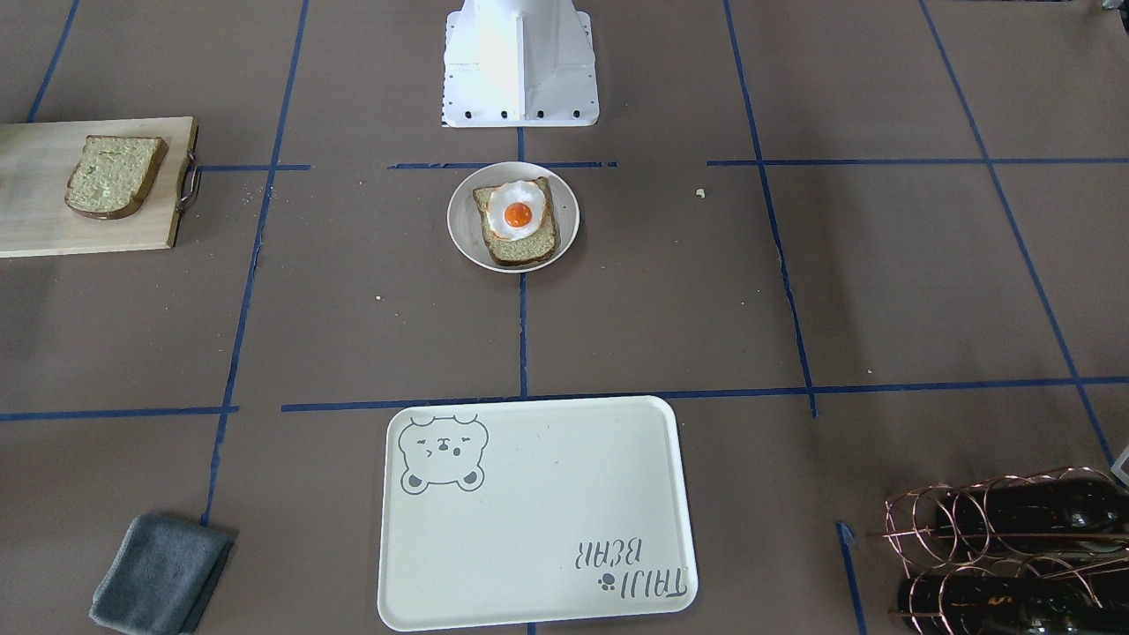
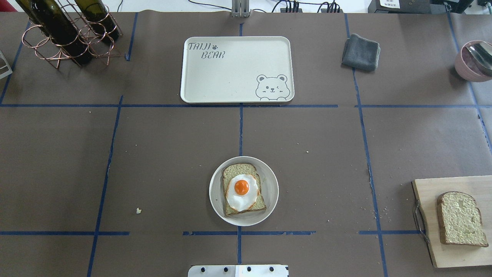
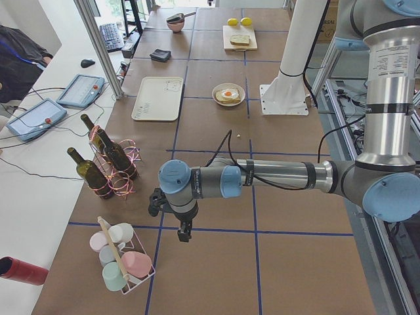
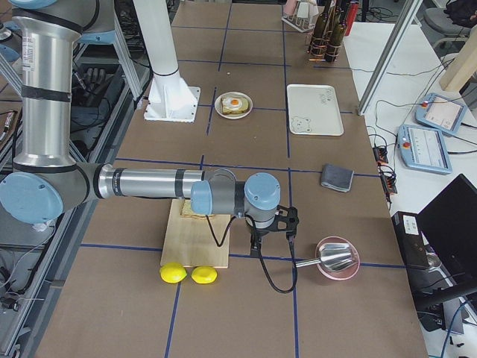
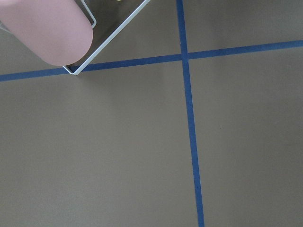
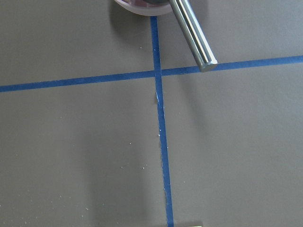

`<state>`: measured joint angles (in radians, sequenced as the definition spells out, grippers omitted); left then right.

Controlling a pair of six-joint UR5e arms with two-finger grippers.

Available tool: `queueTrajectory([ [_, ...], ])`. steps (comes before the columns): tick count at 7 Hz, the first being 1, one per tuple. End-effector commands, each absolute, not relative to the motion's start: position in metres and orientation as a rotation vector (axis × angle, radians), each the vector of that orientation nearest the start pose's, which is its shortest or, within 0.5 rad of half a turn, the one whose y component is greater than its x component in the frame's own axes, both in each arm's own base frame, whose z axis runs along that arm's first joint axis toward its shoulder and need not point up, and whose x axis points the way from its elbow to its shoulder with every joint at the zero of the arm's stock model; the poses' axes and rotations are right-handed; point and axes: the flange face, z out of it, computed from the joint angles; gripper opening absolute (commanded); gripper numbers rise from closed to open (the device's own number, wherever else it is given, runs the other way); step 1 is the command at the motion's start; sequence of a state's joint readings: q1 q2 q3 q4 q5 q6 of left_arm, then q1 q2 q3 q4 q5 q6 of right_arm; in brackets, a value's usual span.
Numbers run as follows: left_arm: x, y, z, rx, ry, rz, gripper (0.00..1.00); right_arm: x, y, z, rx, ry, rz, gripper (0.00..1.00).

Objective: Make sandwich and place on tray

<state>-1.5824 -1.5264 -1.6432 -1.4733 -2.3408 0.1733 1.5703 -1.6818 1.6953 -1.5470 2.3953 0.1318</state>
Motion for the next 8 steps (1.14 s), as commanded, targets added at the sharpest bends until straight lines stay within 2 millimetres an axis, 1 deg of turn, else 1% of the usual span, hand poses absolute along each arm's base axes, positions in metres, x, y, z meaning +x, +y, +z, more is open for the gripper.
queueTrajectory([
  [1, -0.07, -0.471, 0.651, 0.013, 0.772, 0.129, 1.0, 0.061, -0.449, 0.64, -0.011, -0.822, 0.108, 1.0],
  [2, -0.069, -0.491, 0.629, 0.072, 0.766, 0.155, 1.0, 0.061, -0.452, 0.63, 0.006, -0.828, 0.109, 1.0],
  [3, -0.069, -0.513, 0.6, 0.16, 0.759, 0.191, 1.0, 0.059, -0.47, 0.609, 0.052, -0.829, 0.087, 1.0],
  [4, -0.068, -0.539, 0.553, 0.28, 0.745, 0.237, 1.0, 0.058, -0.472, 0.598, 0.07, -0.846, 0.082, 1.0],
  [5, -0.055, -0.558, 0.526, 0.341, 0.744, 0.285, 1.0, 0.055, -0.484, 0.579, 0.097, -0.889, 0.06, 1.0],
  [6, -0.014, -0.568, 0.504, 0.419, 0.752, 0.391, 1.0, 0.053, -0.489, 0.566, 0.104, -0.928, 0.057, 1.0],
  [7, 0.006, -0.57, 0.494, 0.469, 0.786, 0.447, 1.0, 0.015, -0.496, 0.544, 0.039, -1.035, 0.062, 1.0],
  [8, 0.034, -0.568, 0.482, 0.469, 0.849, 0.503, 1.0, -0.029, -0.499, 0.503, 0.038, -1.051, 0.029, 1.0],
])
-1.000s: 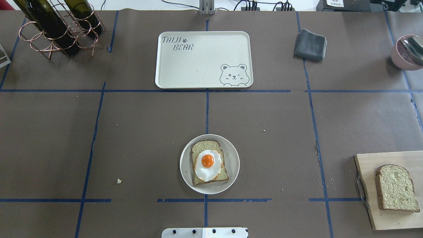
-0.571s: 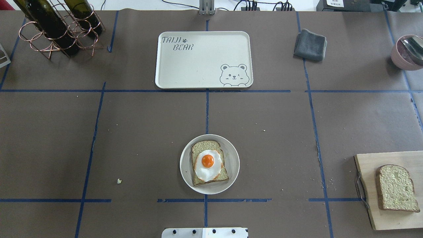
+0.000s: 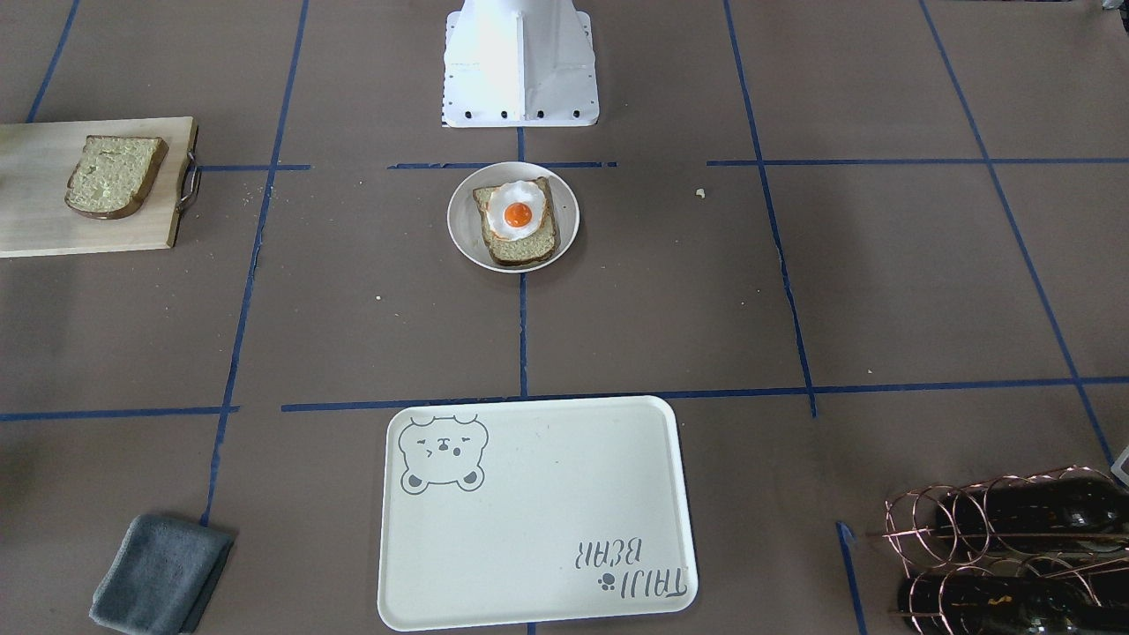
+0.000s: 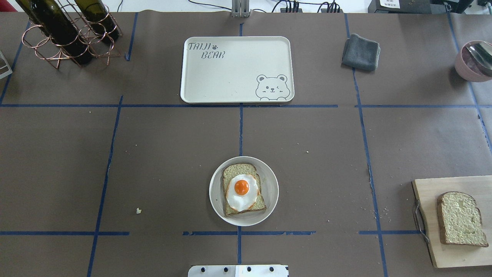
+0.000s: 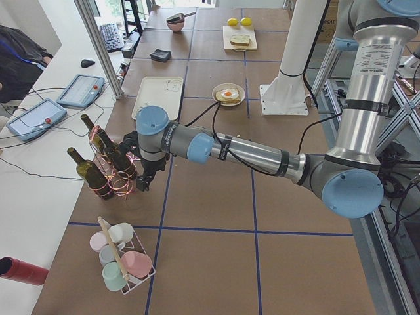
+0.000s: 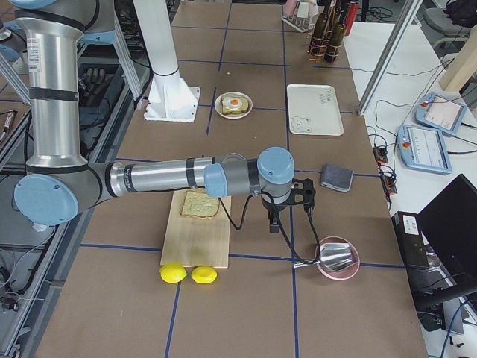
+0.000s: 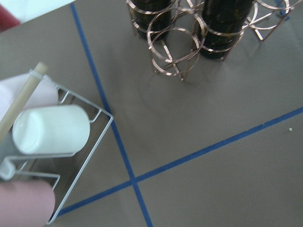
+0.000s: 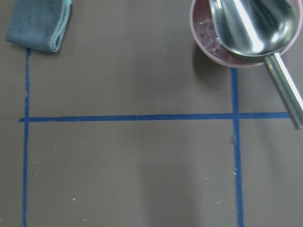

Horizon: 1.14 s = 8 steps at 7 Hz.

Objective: Make sandwich and place on tray

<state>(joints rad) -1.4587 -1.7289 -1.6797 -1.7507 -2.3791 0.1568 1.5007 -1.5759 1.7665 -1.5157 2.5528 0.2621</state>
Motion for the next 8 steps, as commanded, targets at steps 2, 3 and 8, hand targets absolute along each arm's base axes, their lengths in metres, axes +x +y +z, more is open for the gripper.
queueTrajectory([
  [2, 0.083, -0.579, 0.439, 0.388, 0.933, 0.348, 1.0, -0.071, -0.461, 0.517, 0.087, -0.972, 0.079, 1.0],
  [3, 0.112, -0.574, 0.418, 0.384, 0.98, 0.297, 1.0, -0.079, -0.425, 0.544, 0.118, -0.971, 0.056, 1.0],
  [8, 0.263, -0.5, 0.323, 0.31, 1.125, 0.012, 1.0, -0.121, -0.324, 0.599, 0.061, -0.938, 0.103, 1.0],
])
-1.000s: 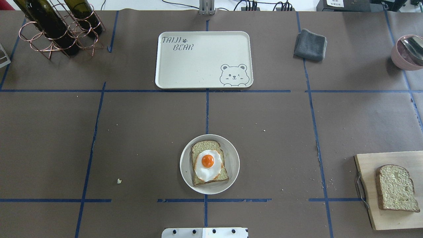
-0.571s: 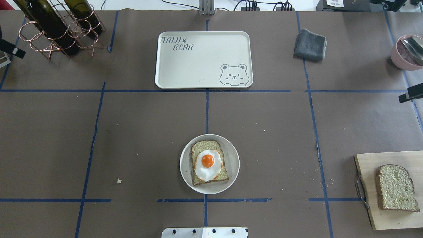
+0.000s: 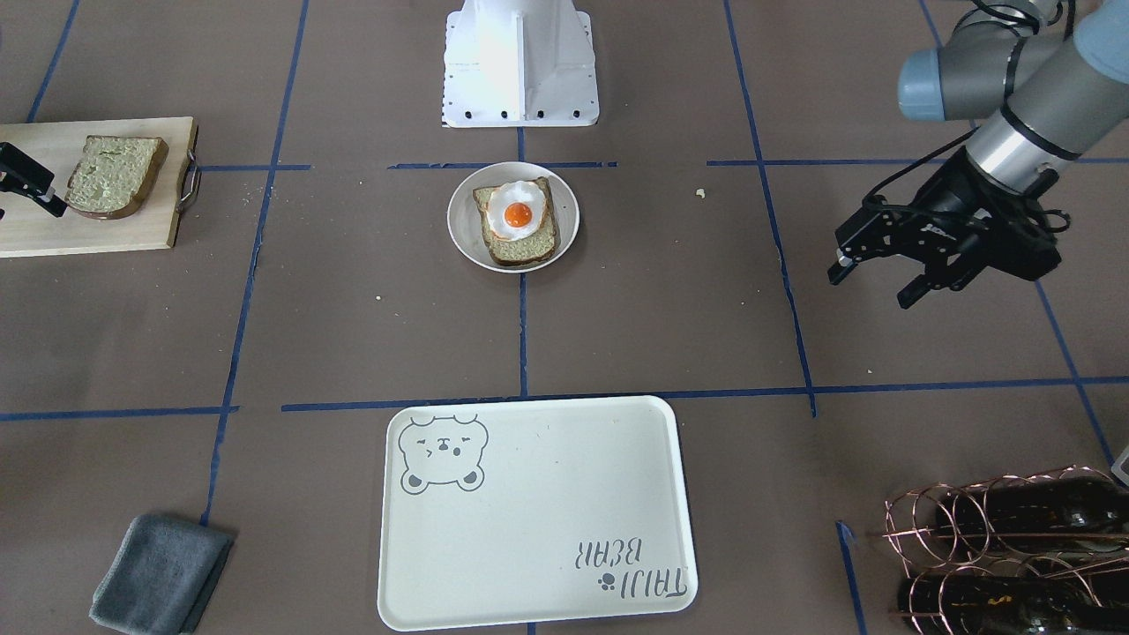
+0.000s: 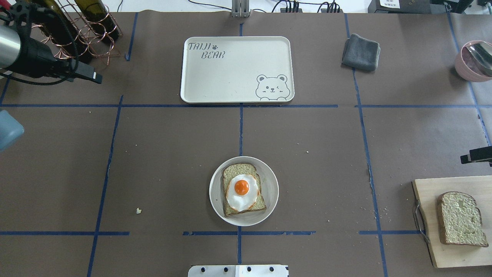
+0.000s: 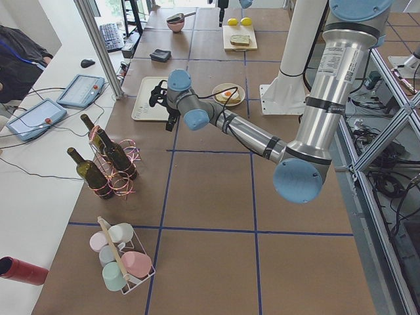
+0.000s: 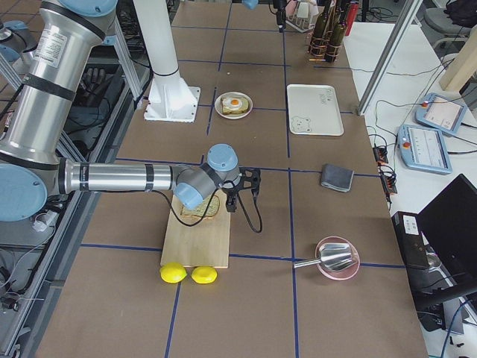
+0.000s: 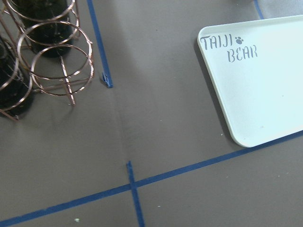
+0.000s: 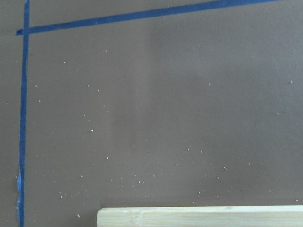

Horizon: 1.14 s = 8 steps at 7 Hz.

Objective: Make sandwich and place on tray
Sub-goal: 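Move the right gripper to the bread slice while the left arm advances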

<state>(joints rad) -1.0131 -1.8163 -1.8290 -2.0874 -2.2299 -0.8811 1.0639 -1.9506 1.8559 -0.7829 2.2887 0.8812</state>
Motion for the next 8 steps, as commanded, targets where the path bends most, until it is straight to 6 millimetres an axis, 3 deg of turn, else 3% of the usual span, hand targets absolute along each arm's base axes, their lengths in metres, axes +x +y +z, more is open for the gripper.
queueTrajectory([
  [1, 0.277, -0.493, 0.31, 0.3, 1.145, -0.002, 1.0, -0.121, -0.295, 0.606, 0.062, -0.959, 0.135, 1.0],
  [3, 0.29, -0.488, 0.291, 0.279, 1.179, -0.016, 1.0, -0.112, -0.255, 0.622, 0.042, -0.952, 0.1, 0.99],
  [5, 0.293, -0.486, 0.288, 0.279, 1.184, -0.012, 1.0, -0.118, -0.244, 0.646, -0.001, -0.911, 0.077, 0.95],
  [8, 0.293, -0.486, 0.288, 0.28, 1.183, -0.01, 1.0, -0.148, -0.233, 0.66, -0.015, -0.867, -0.013, 0.97],
])
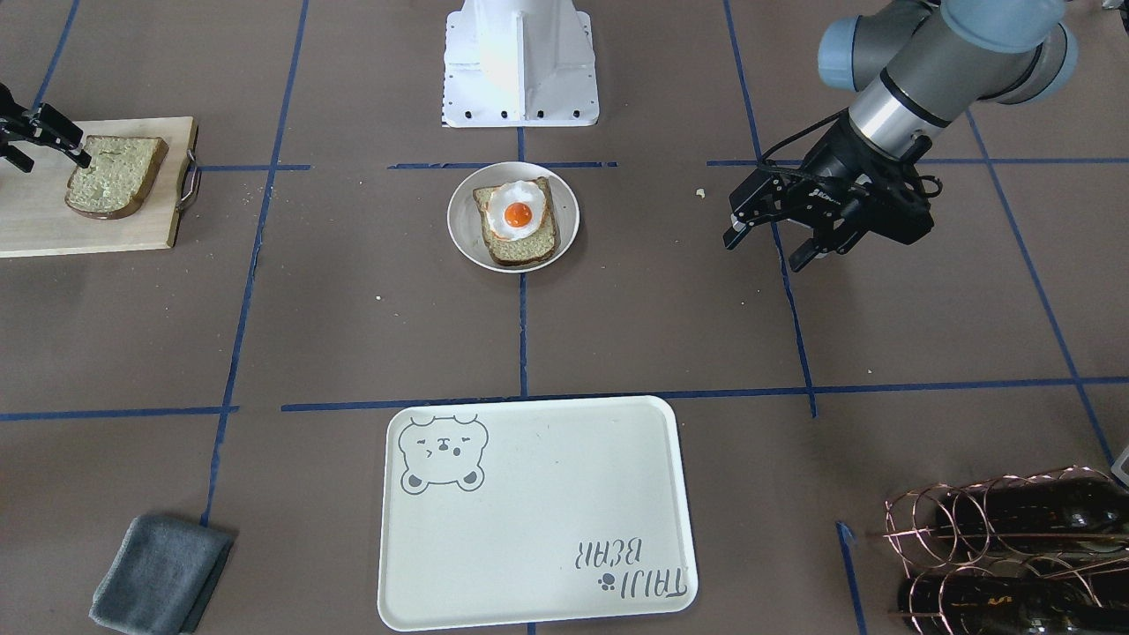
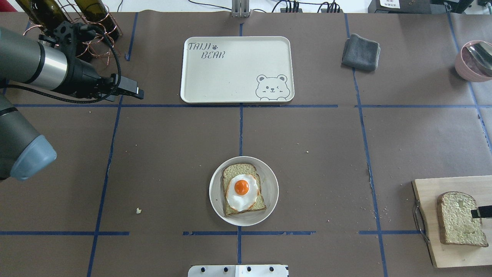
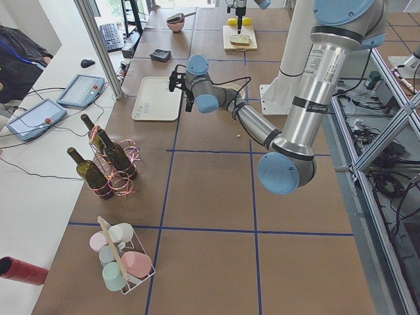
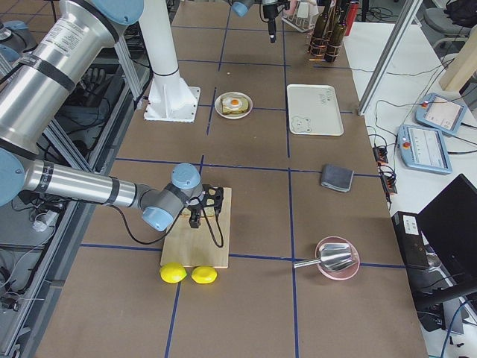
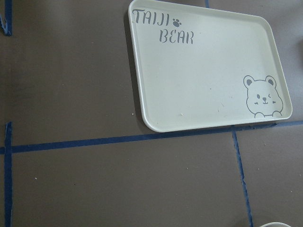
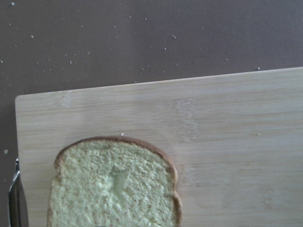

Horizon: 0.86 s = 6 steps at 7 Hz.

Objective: Make sandwich and place on tray
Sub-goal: 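Move the right gripper to the bread slice while the left arm advances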

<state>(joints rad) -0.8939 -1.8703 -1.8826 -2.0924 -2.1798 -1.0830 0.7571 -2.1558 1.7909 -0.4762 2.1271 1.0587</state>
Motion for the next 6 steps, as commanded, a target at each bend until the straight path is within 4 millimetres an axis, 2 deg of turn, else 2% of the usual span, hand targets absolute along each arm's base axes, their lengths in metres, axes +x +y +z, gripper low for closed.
queueTrajectory([
  [1, 0.2926, -0.4864, 0.2876, 0.28, 1.183, -0.01, 1.0, -0.1495, -0.232, 0.659, -0.017, -0.87, -0.019, 0.96],
  [2, 0.2924, -0.486, 0.2869, 0.281, 1.184, -0.01, 1.0, -0.1505, -0.2301, 0.6597, -0.024, -0.871, -0.023, 0.9],
  [6, 0.2916, -0.4865, 0.2869, 0.282, 1.184, -0.011, 1.0, -0.1526, -0.2266, 0.6639, -0.043, -0.868, -0.033, 0.27],
])
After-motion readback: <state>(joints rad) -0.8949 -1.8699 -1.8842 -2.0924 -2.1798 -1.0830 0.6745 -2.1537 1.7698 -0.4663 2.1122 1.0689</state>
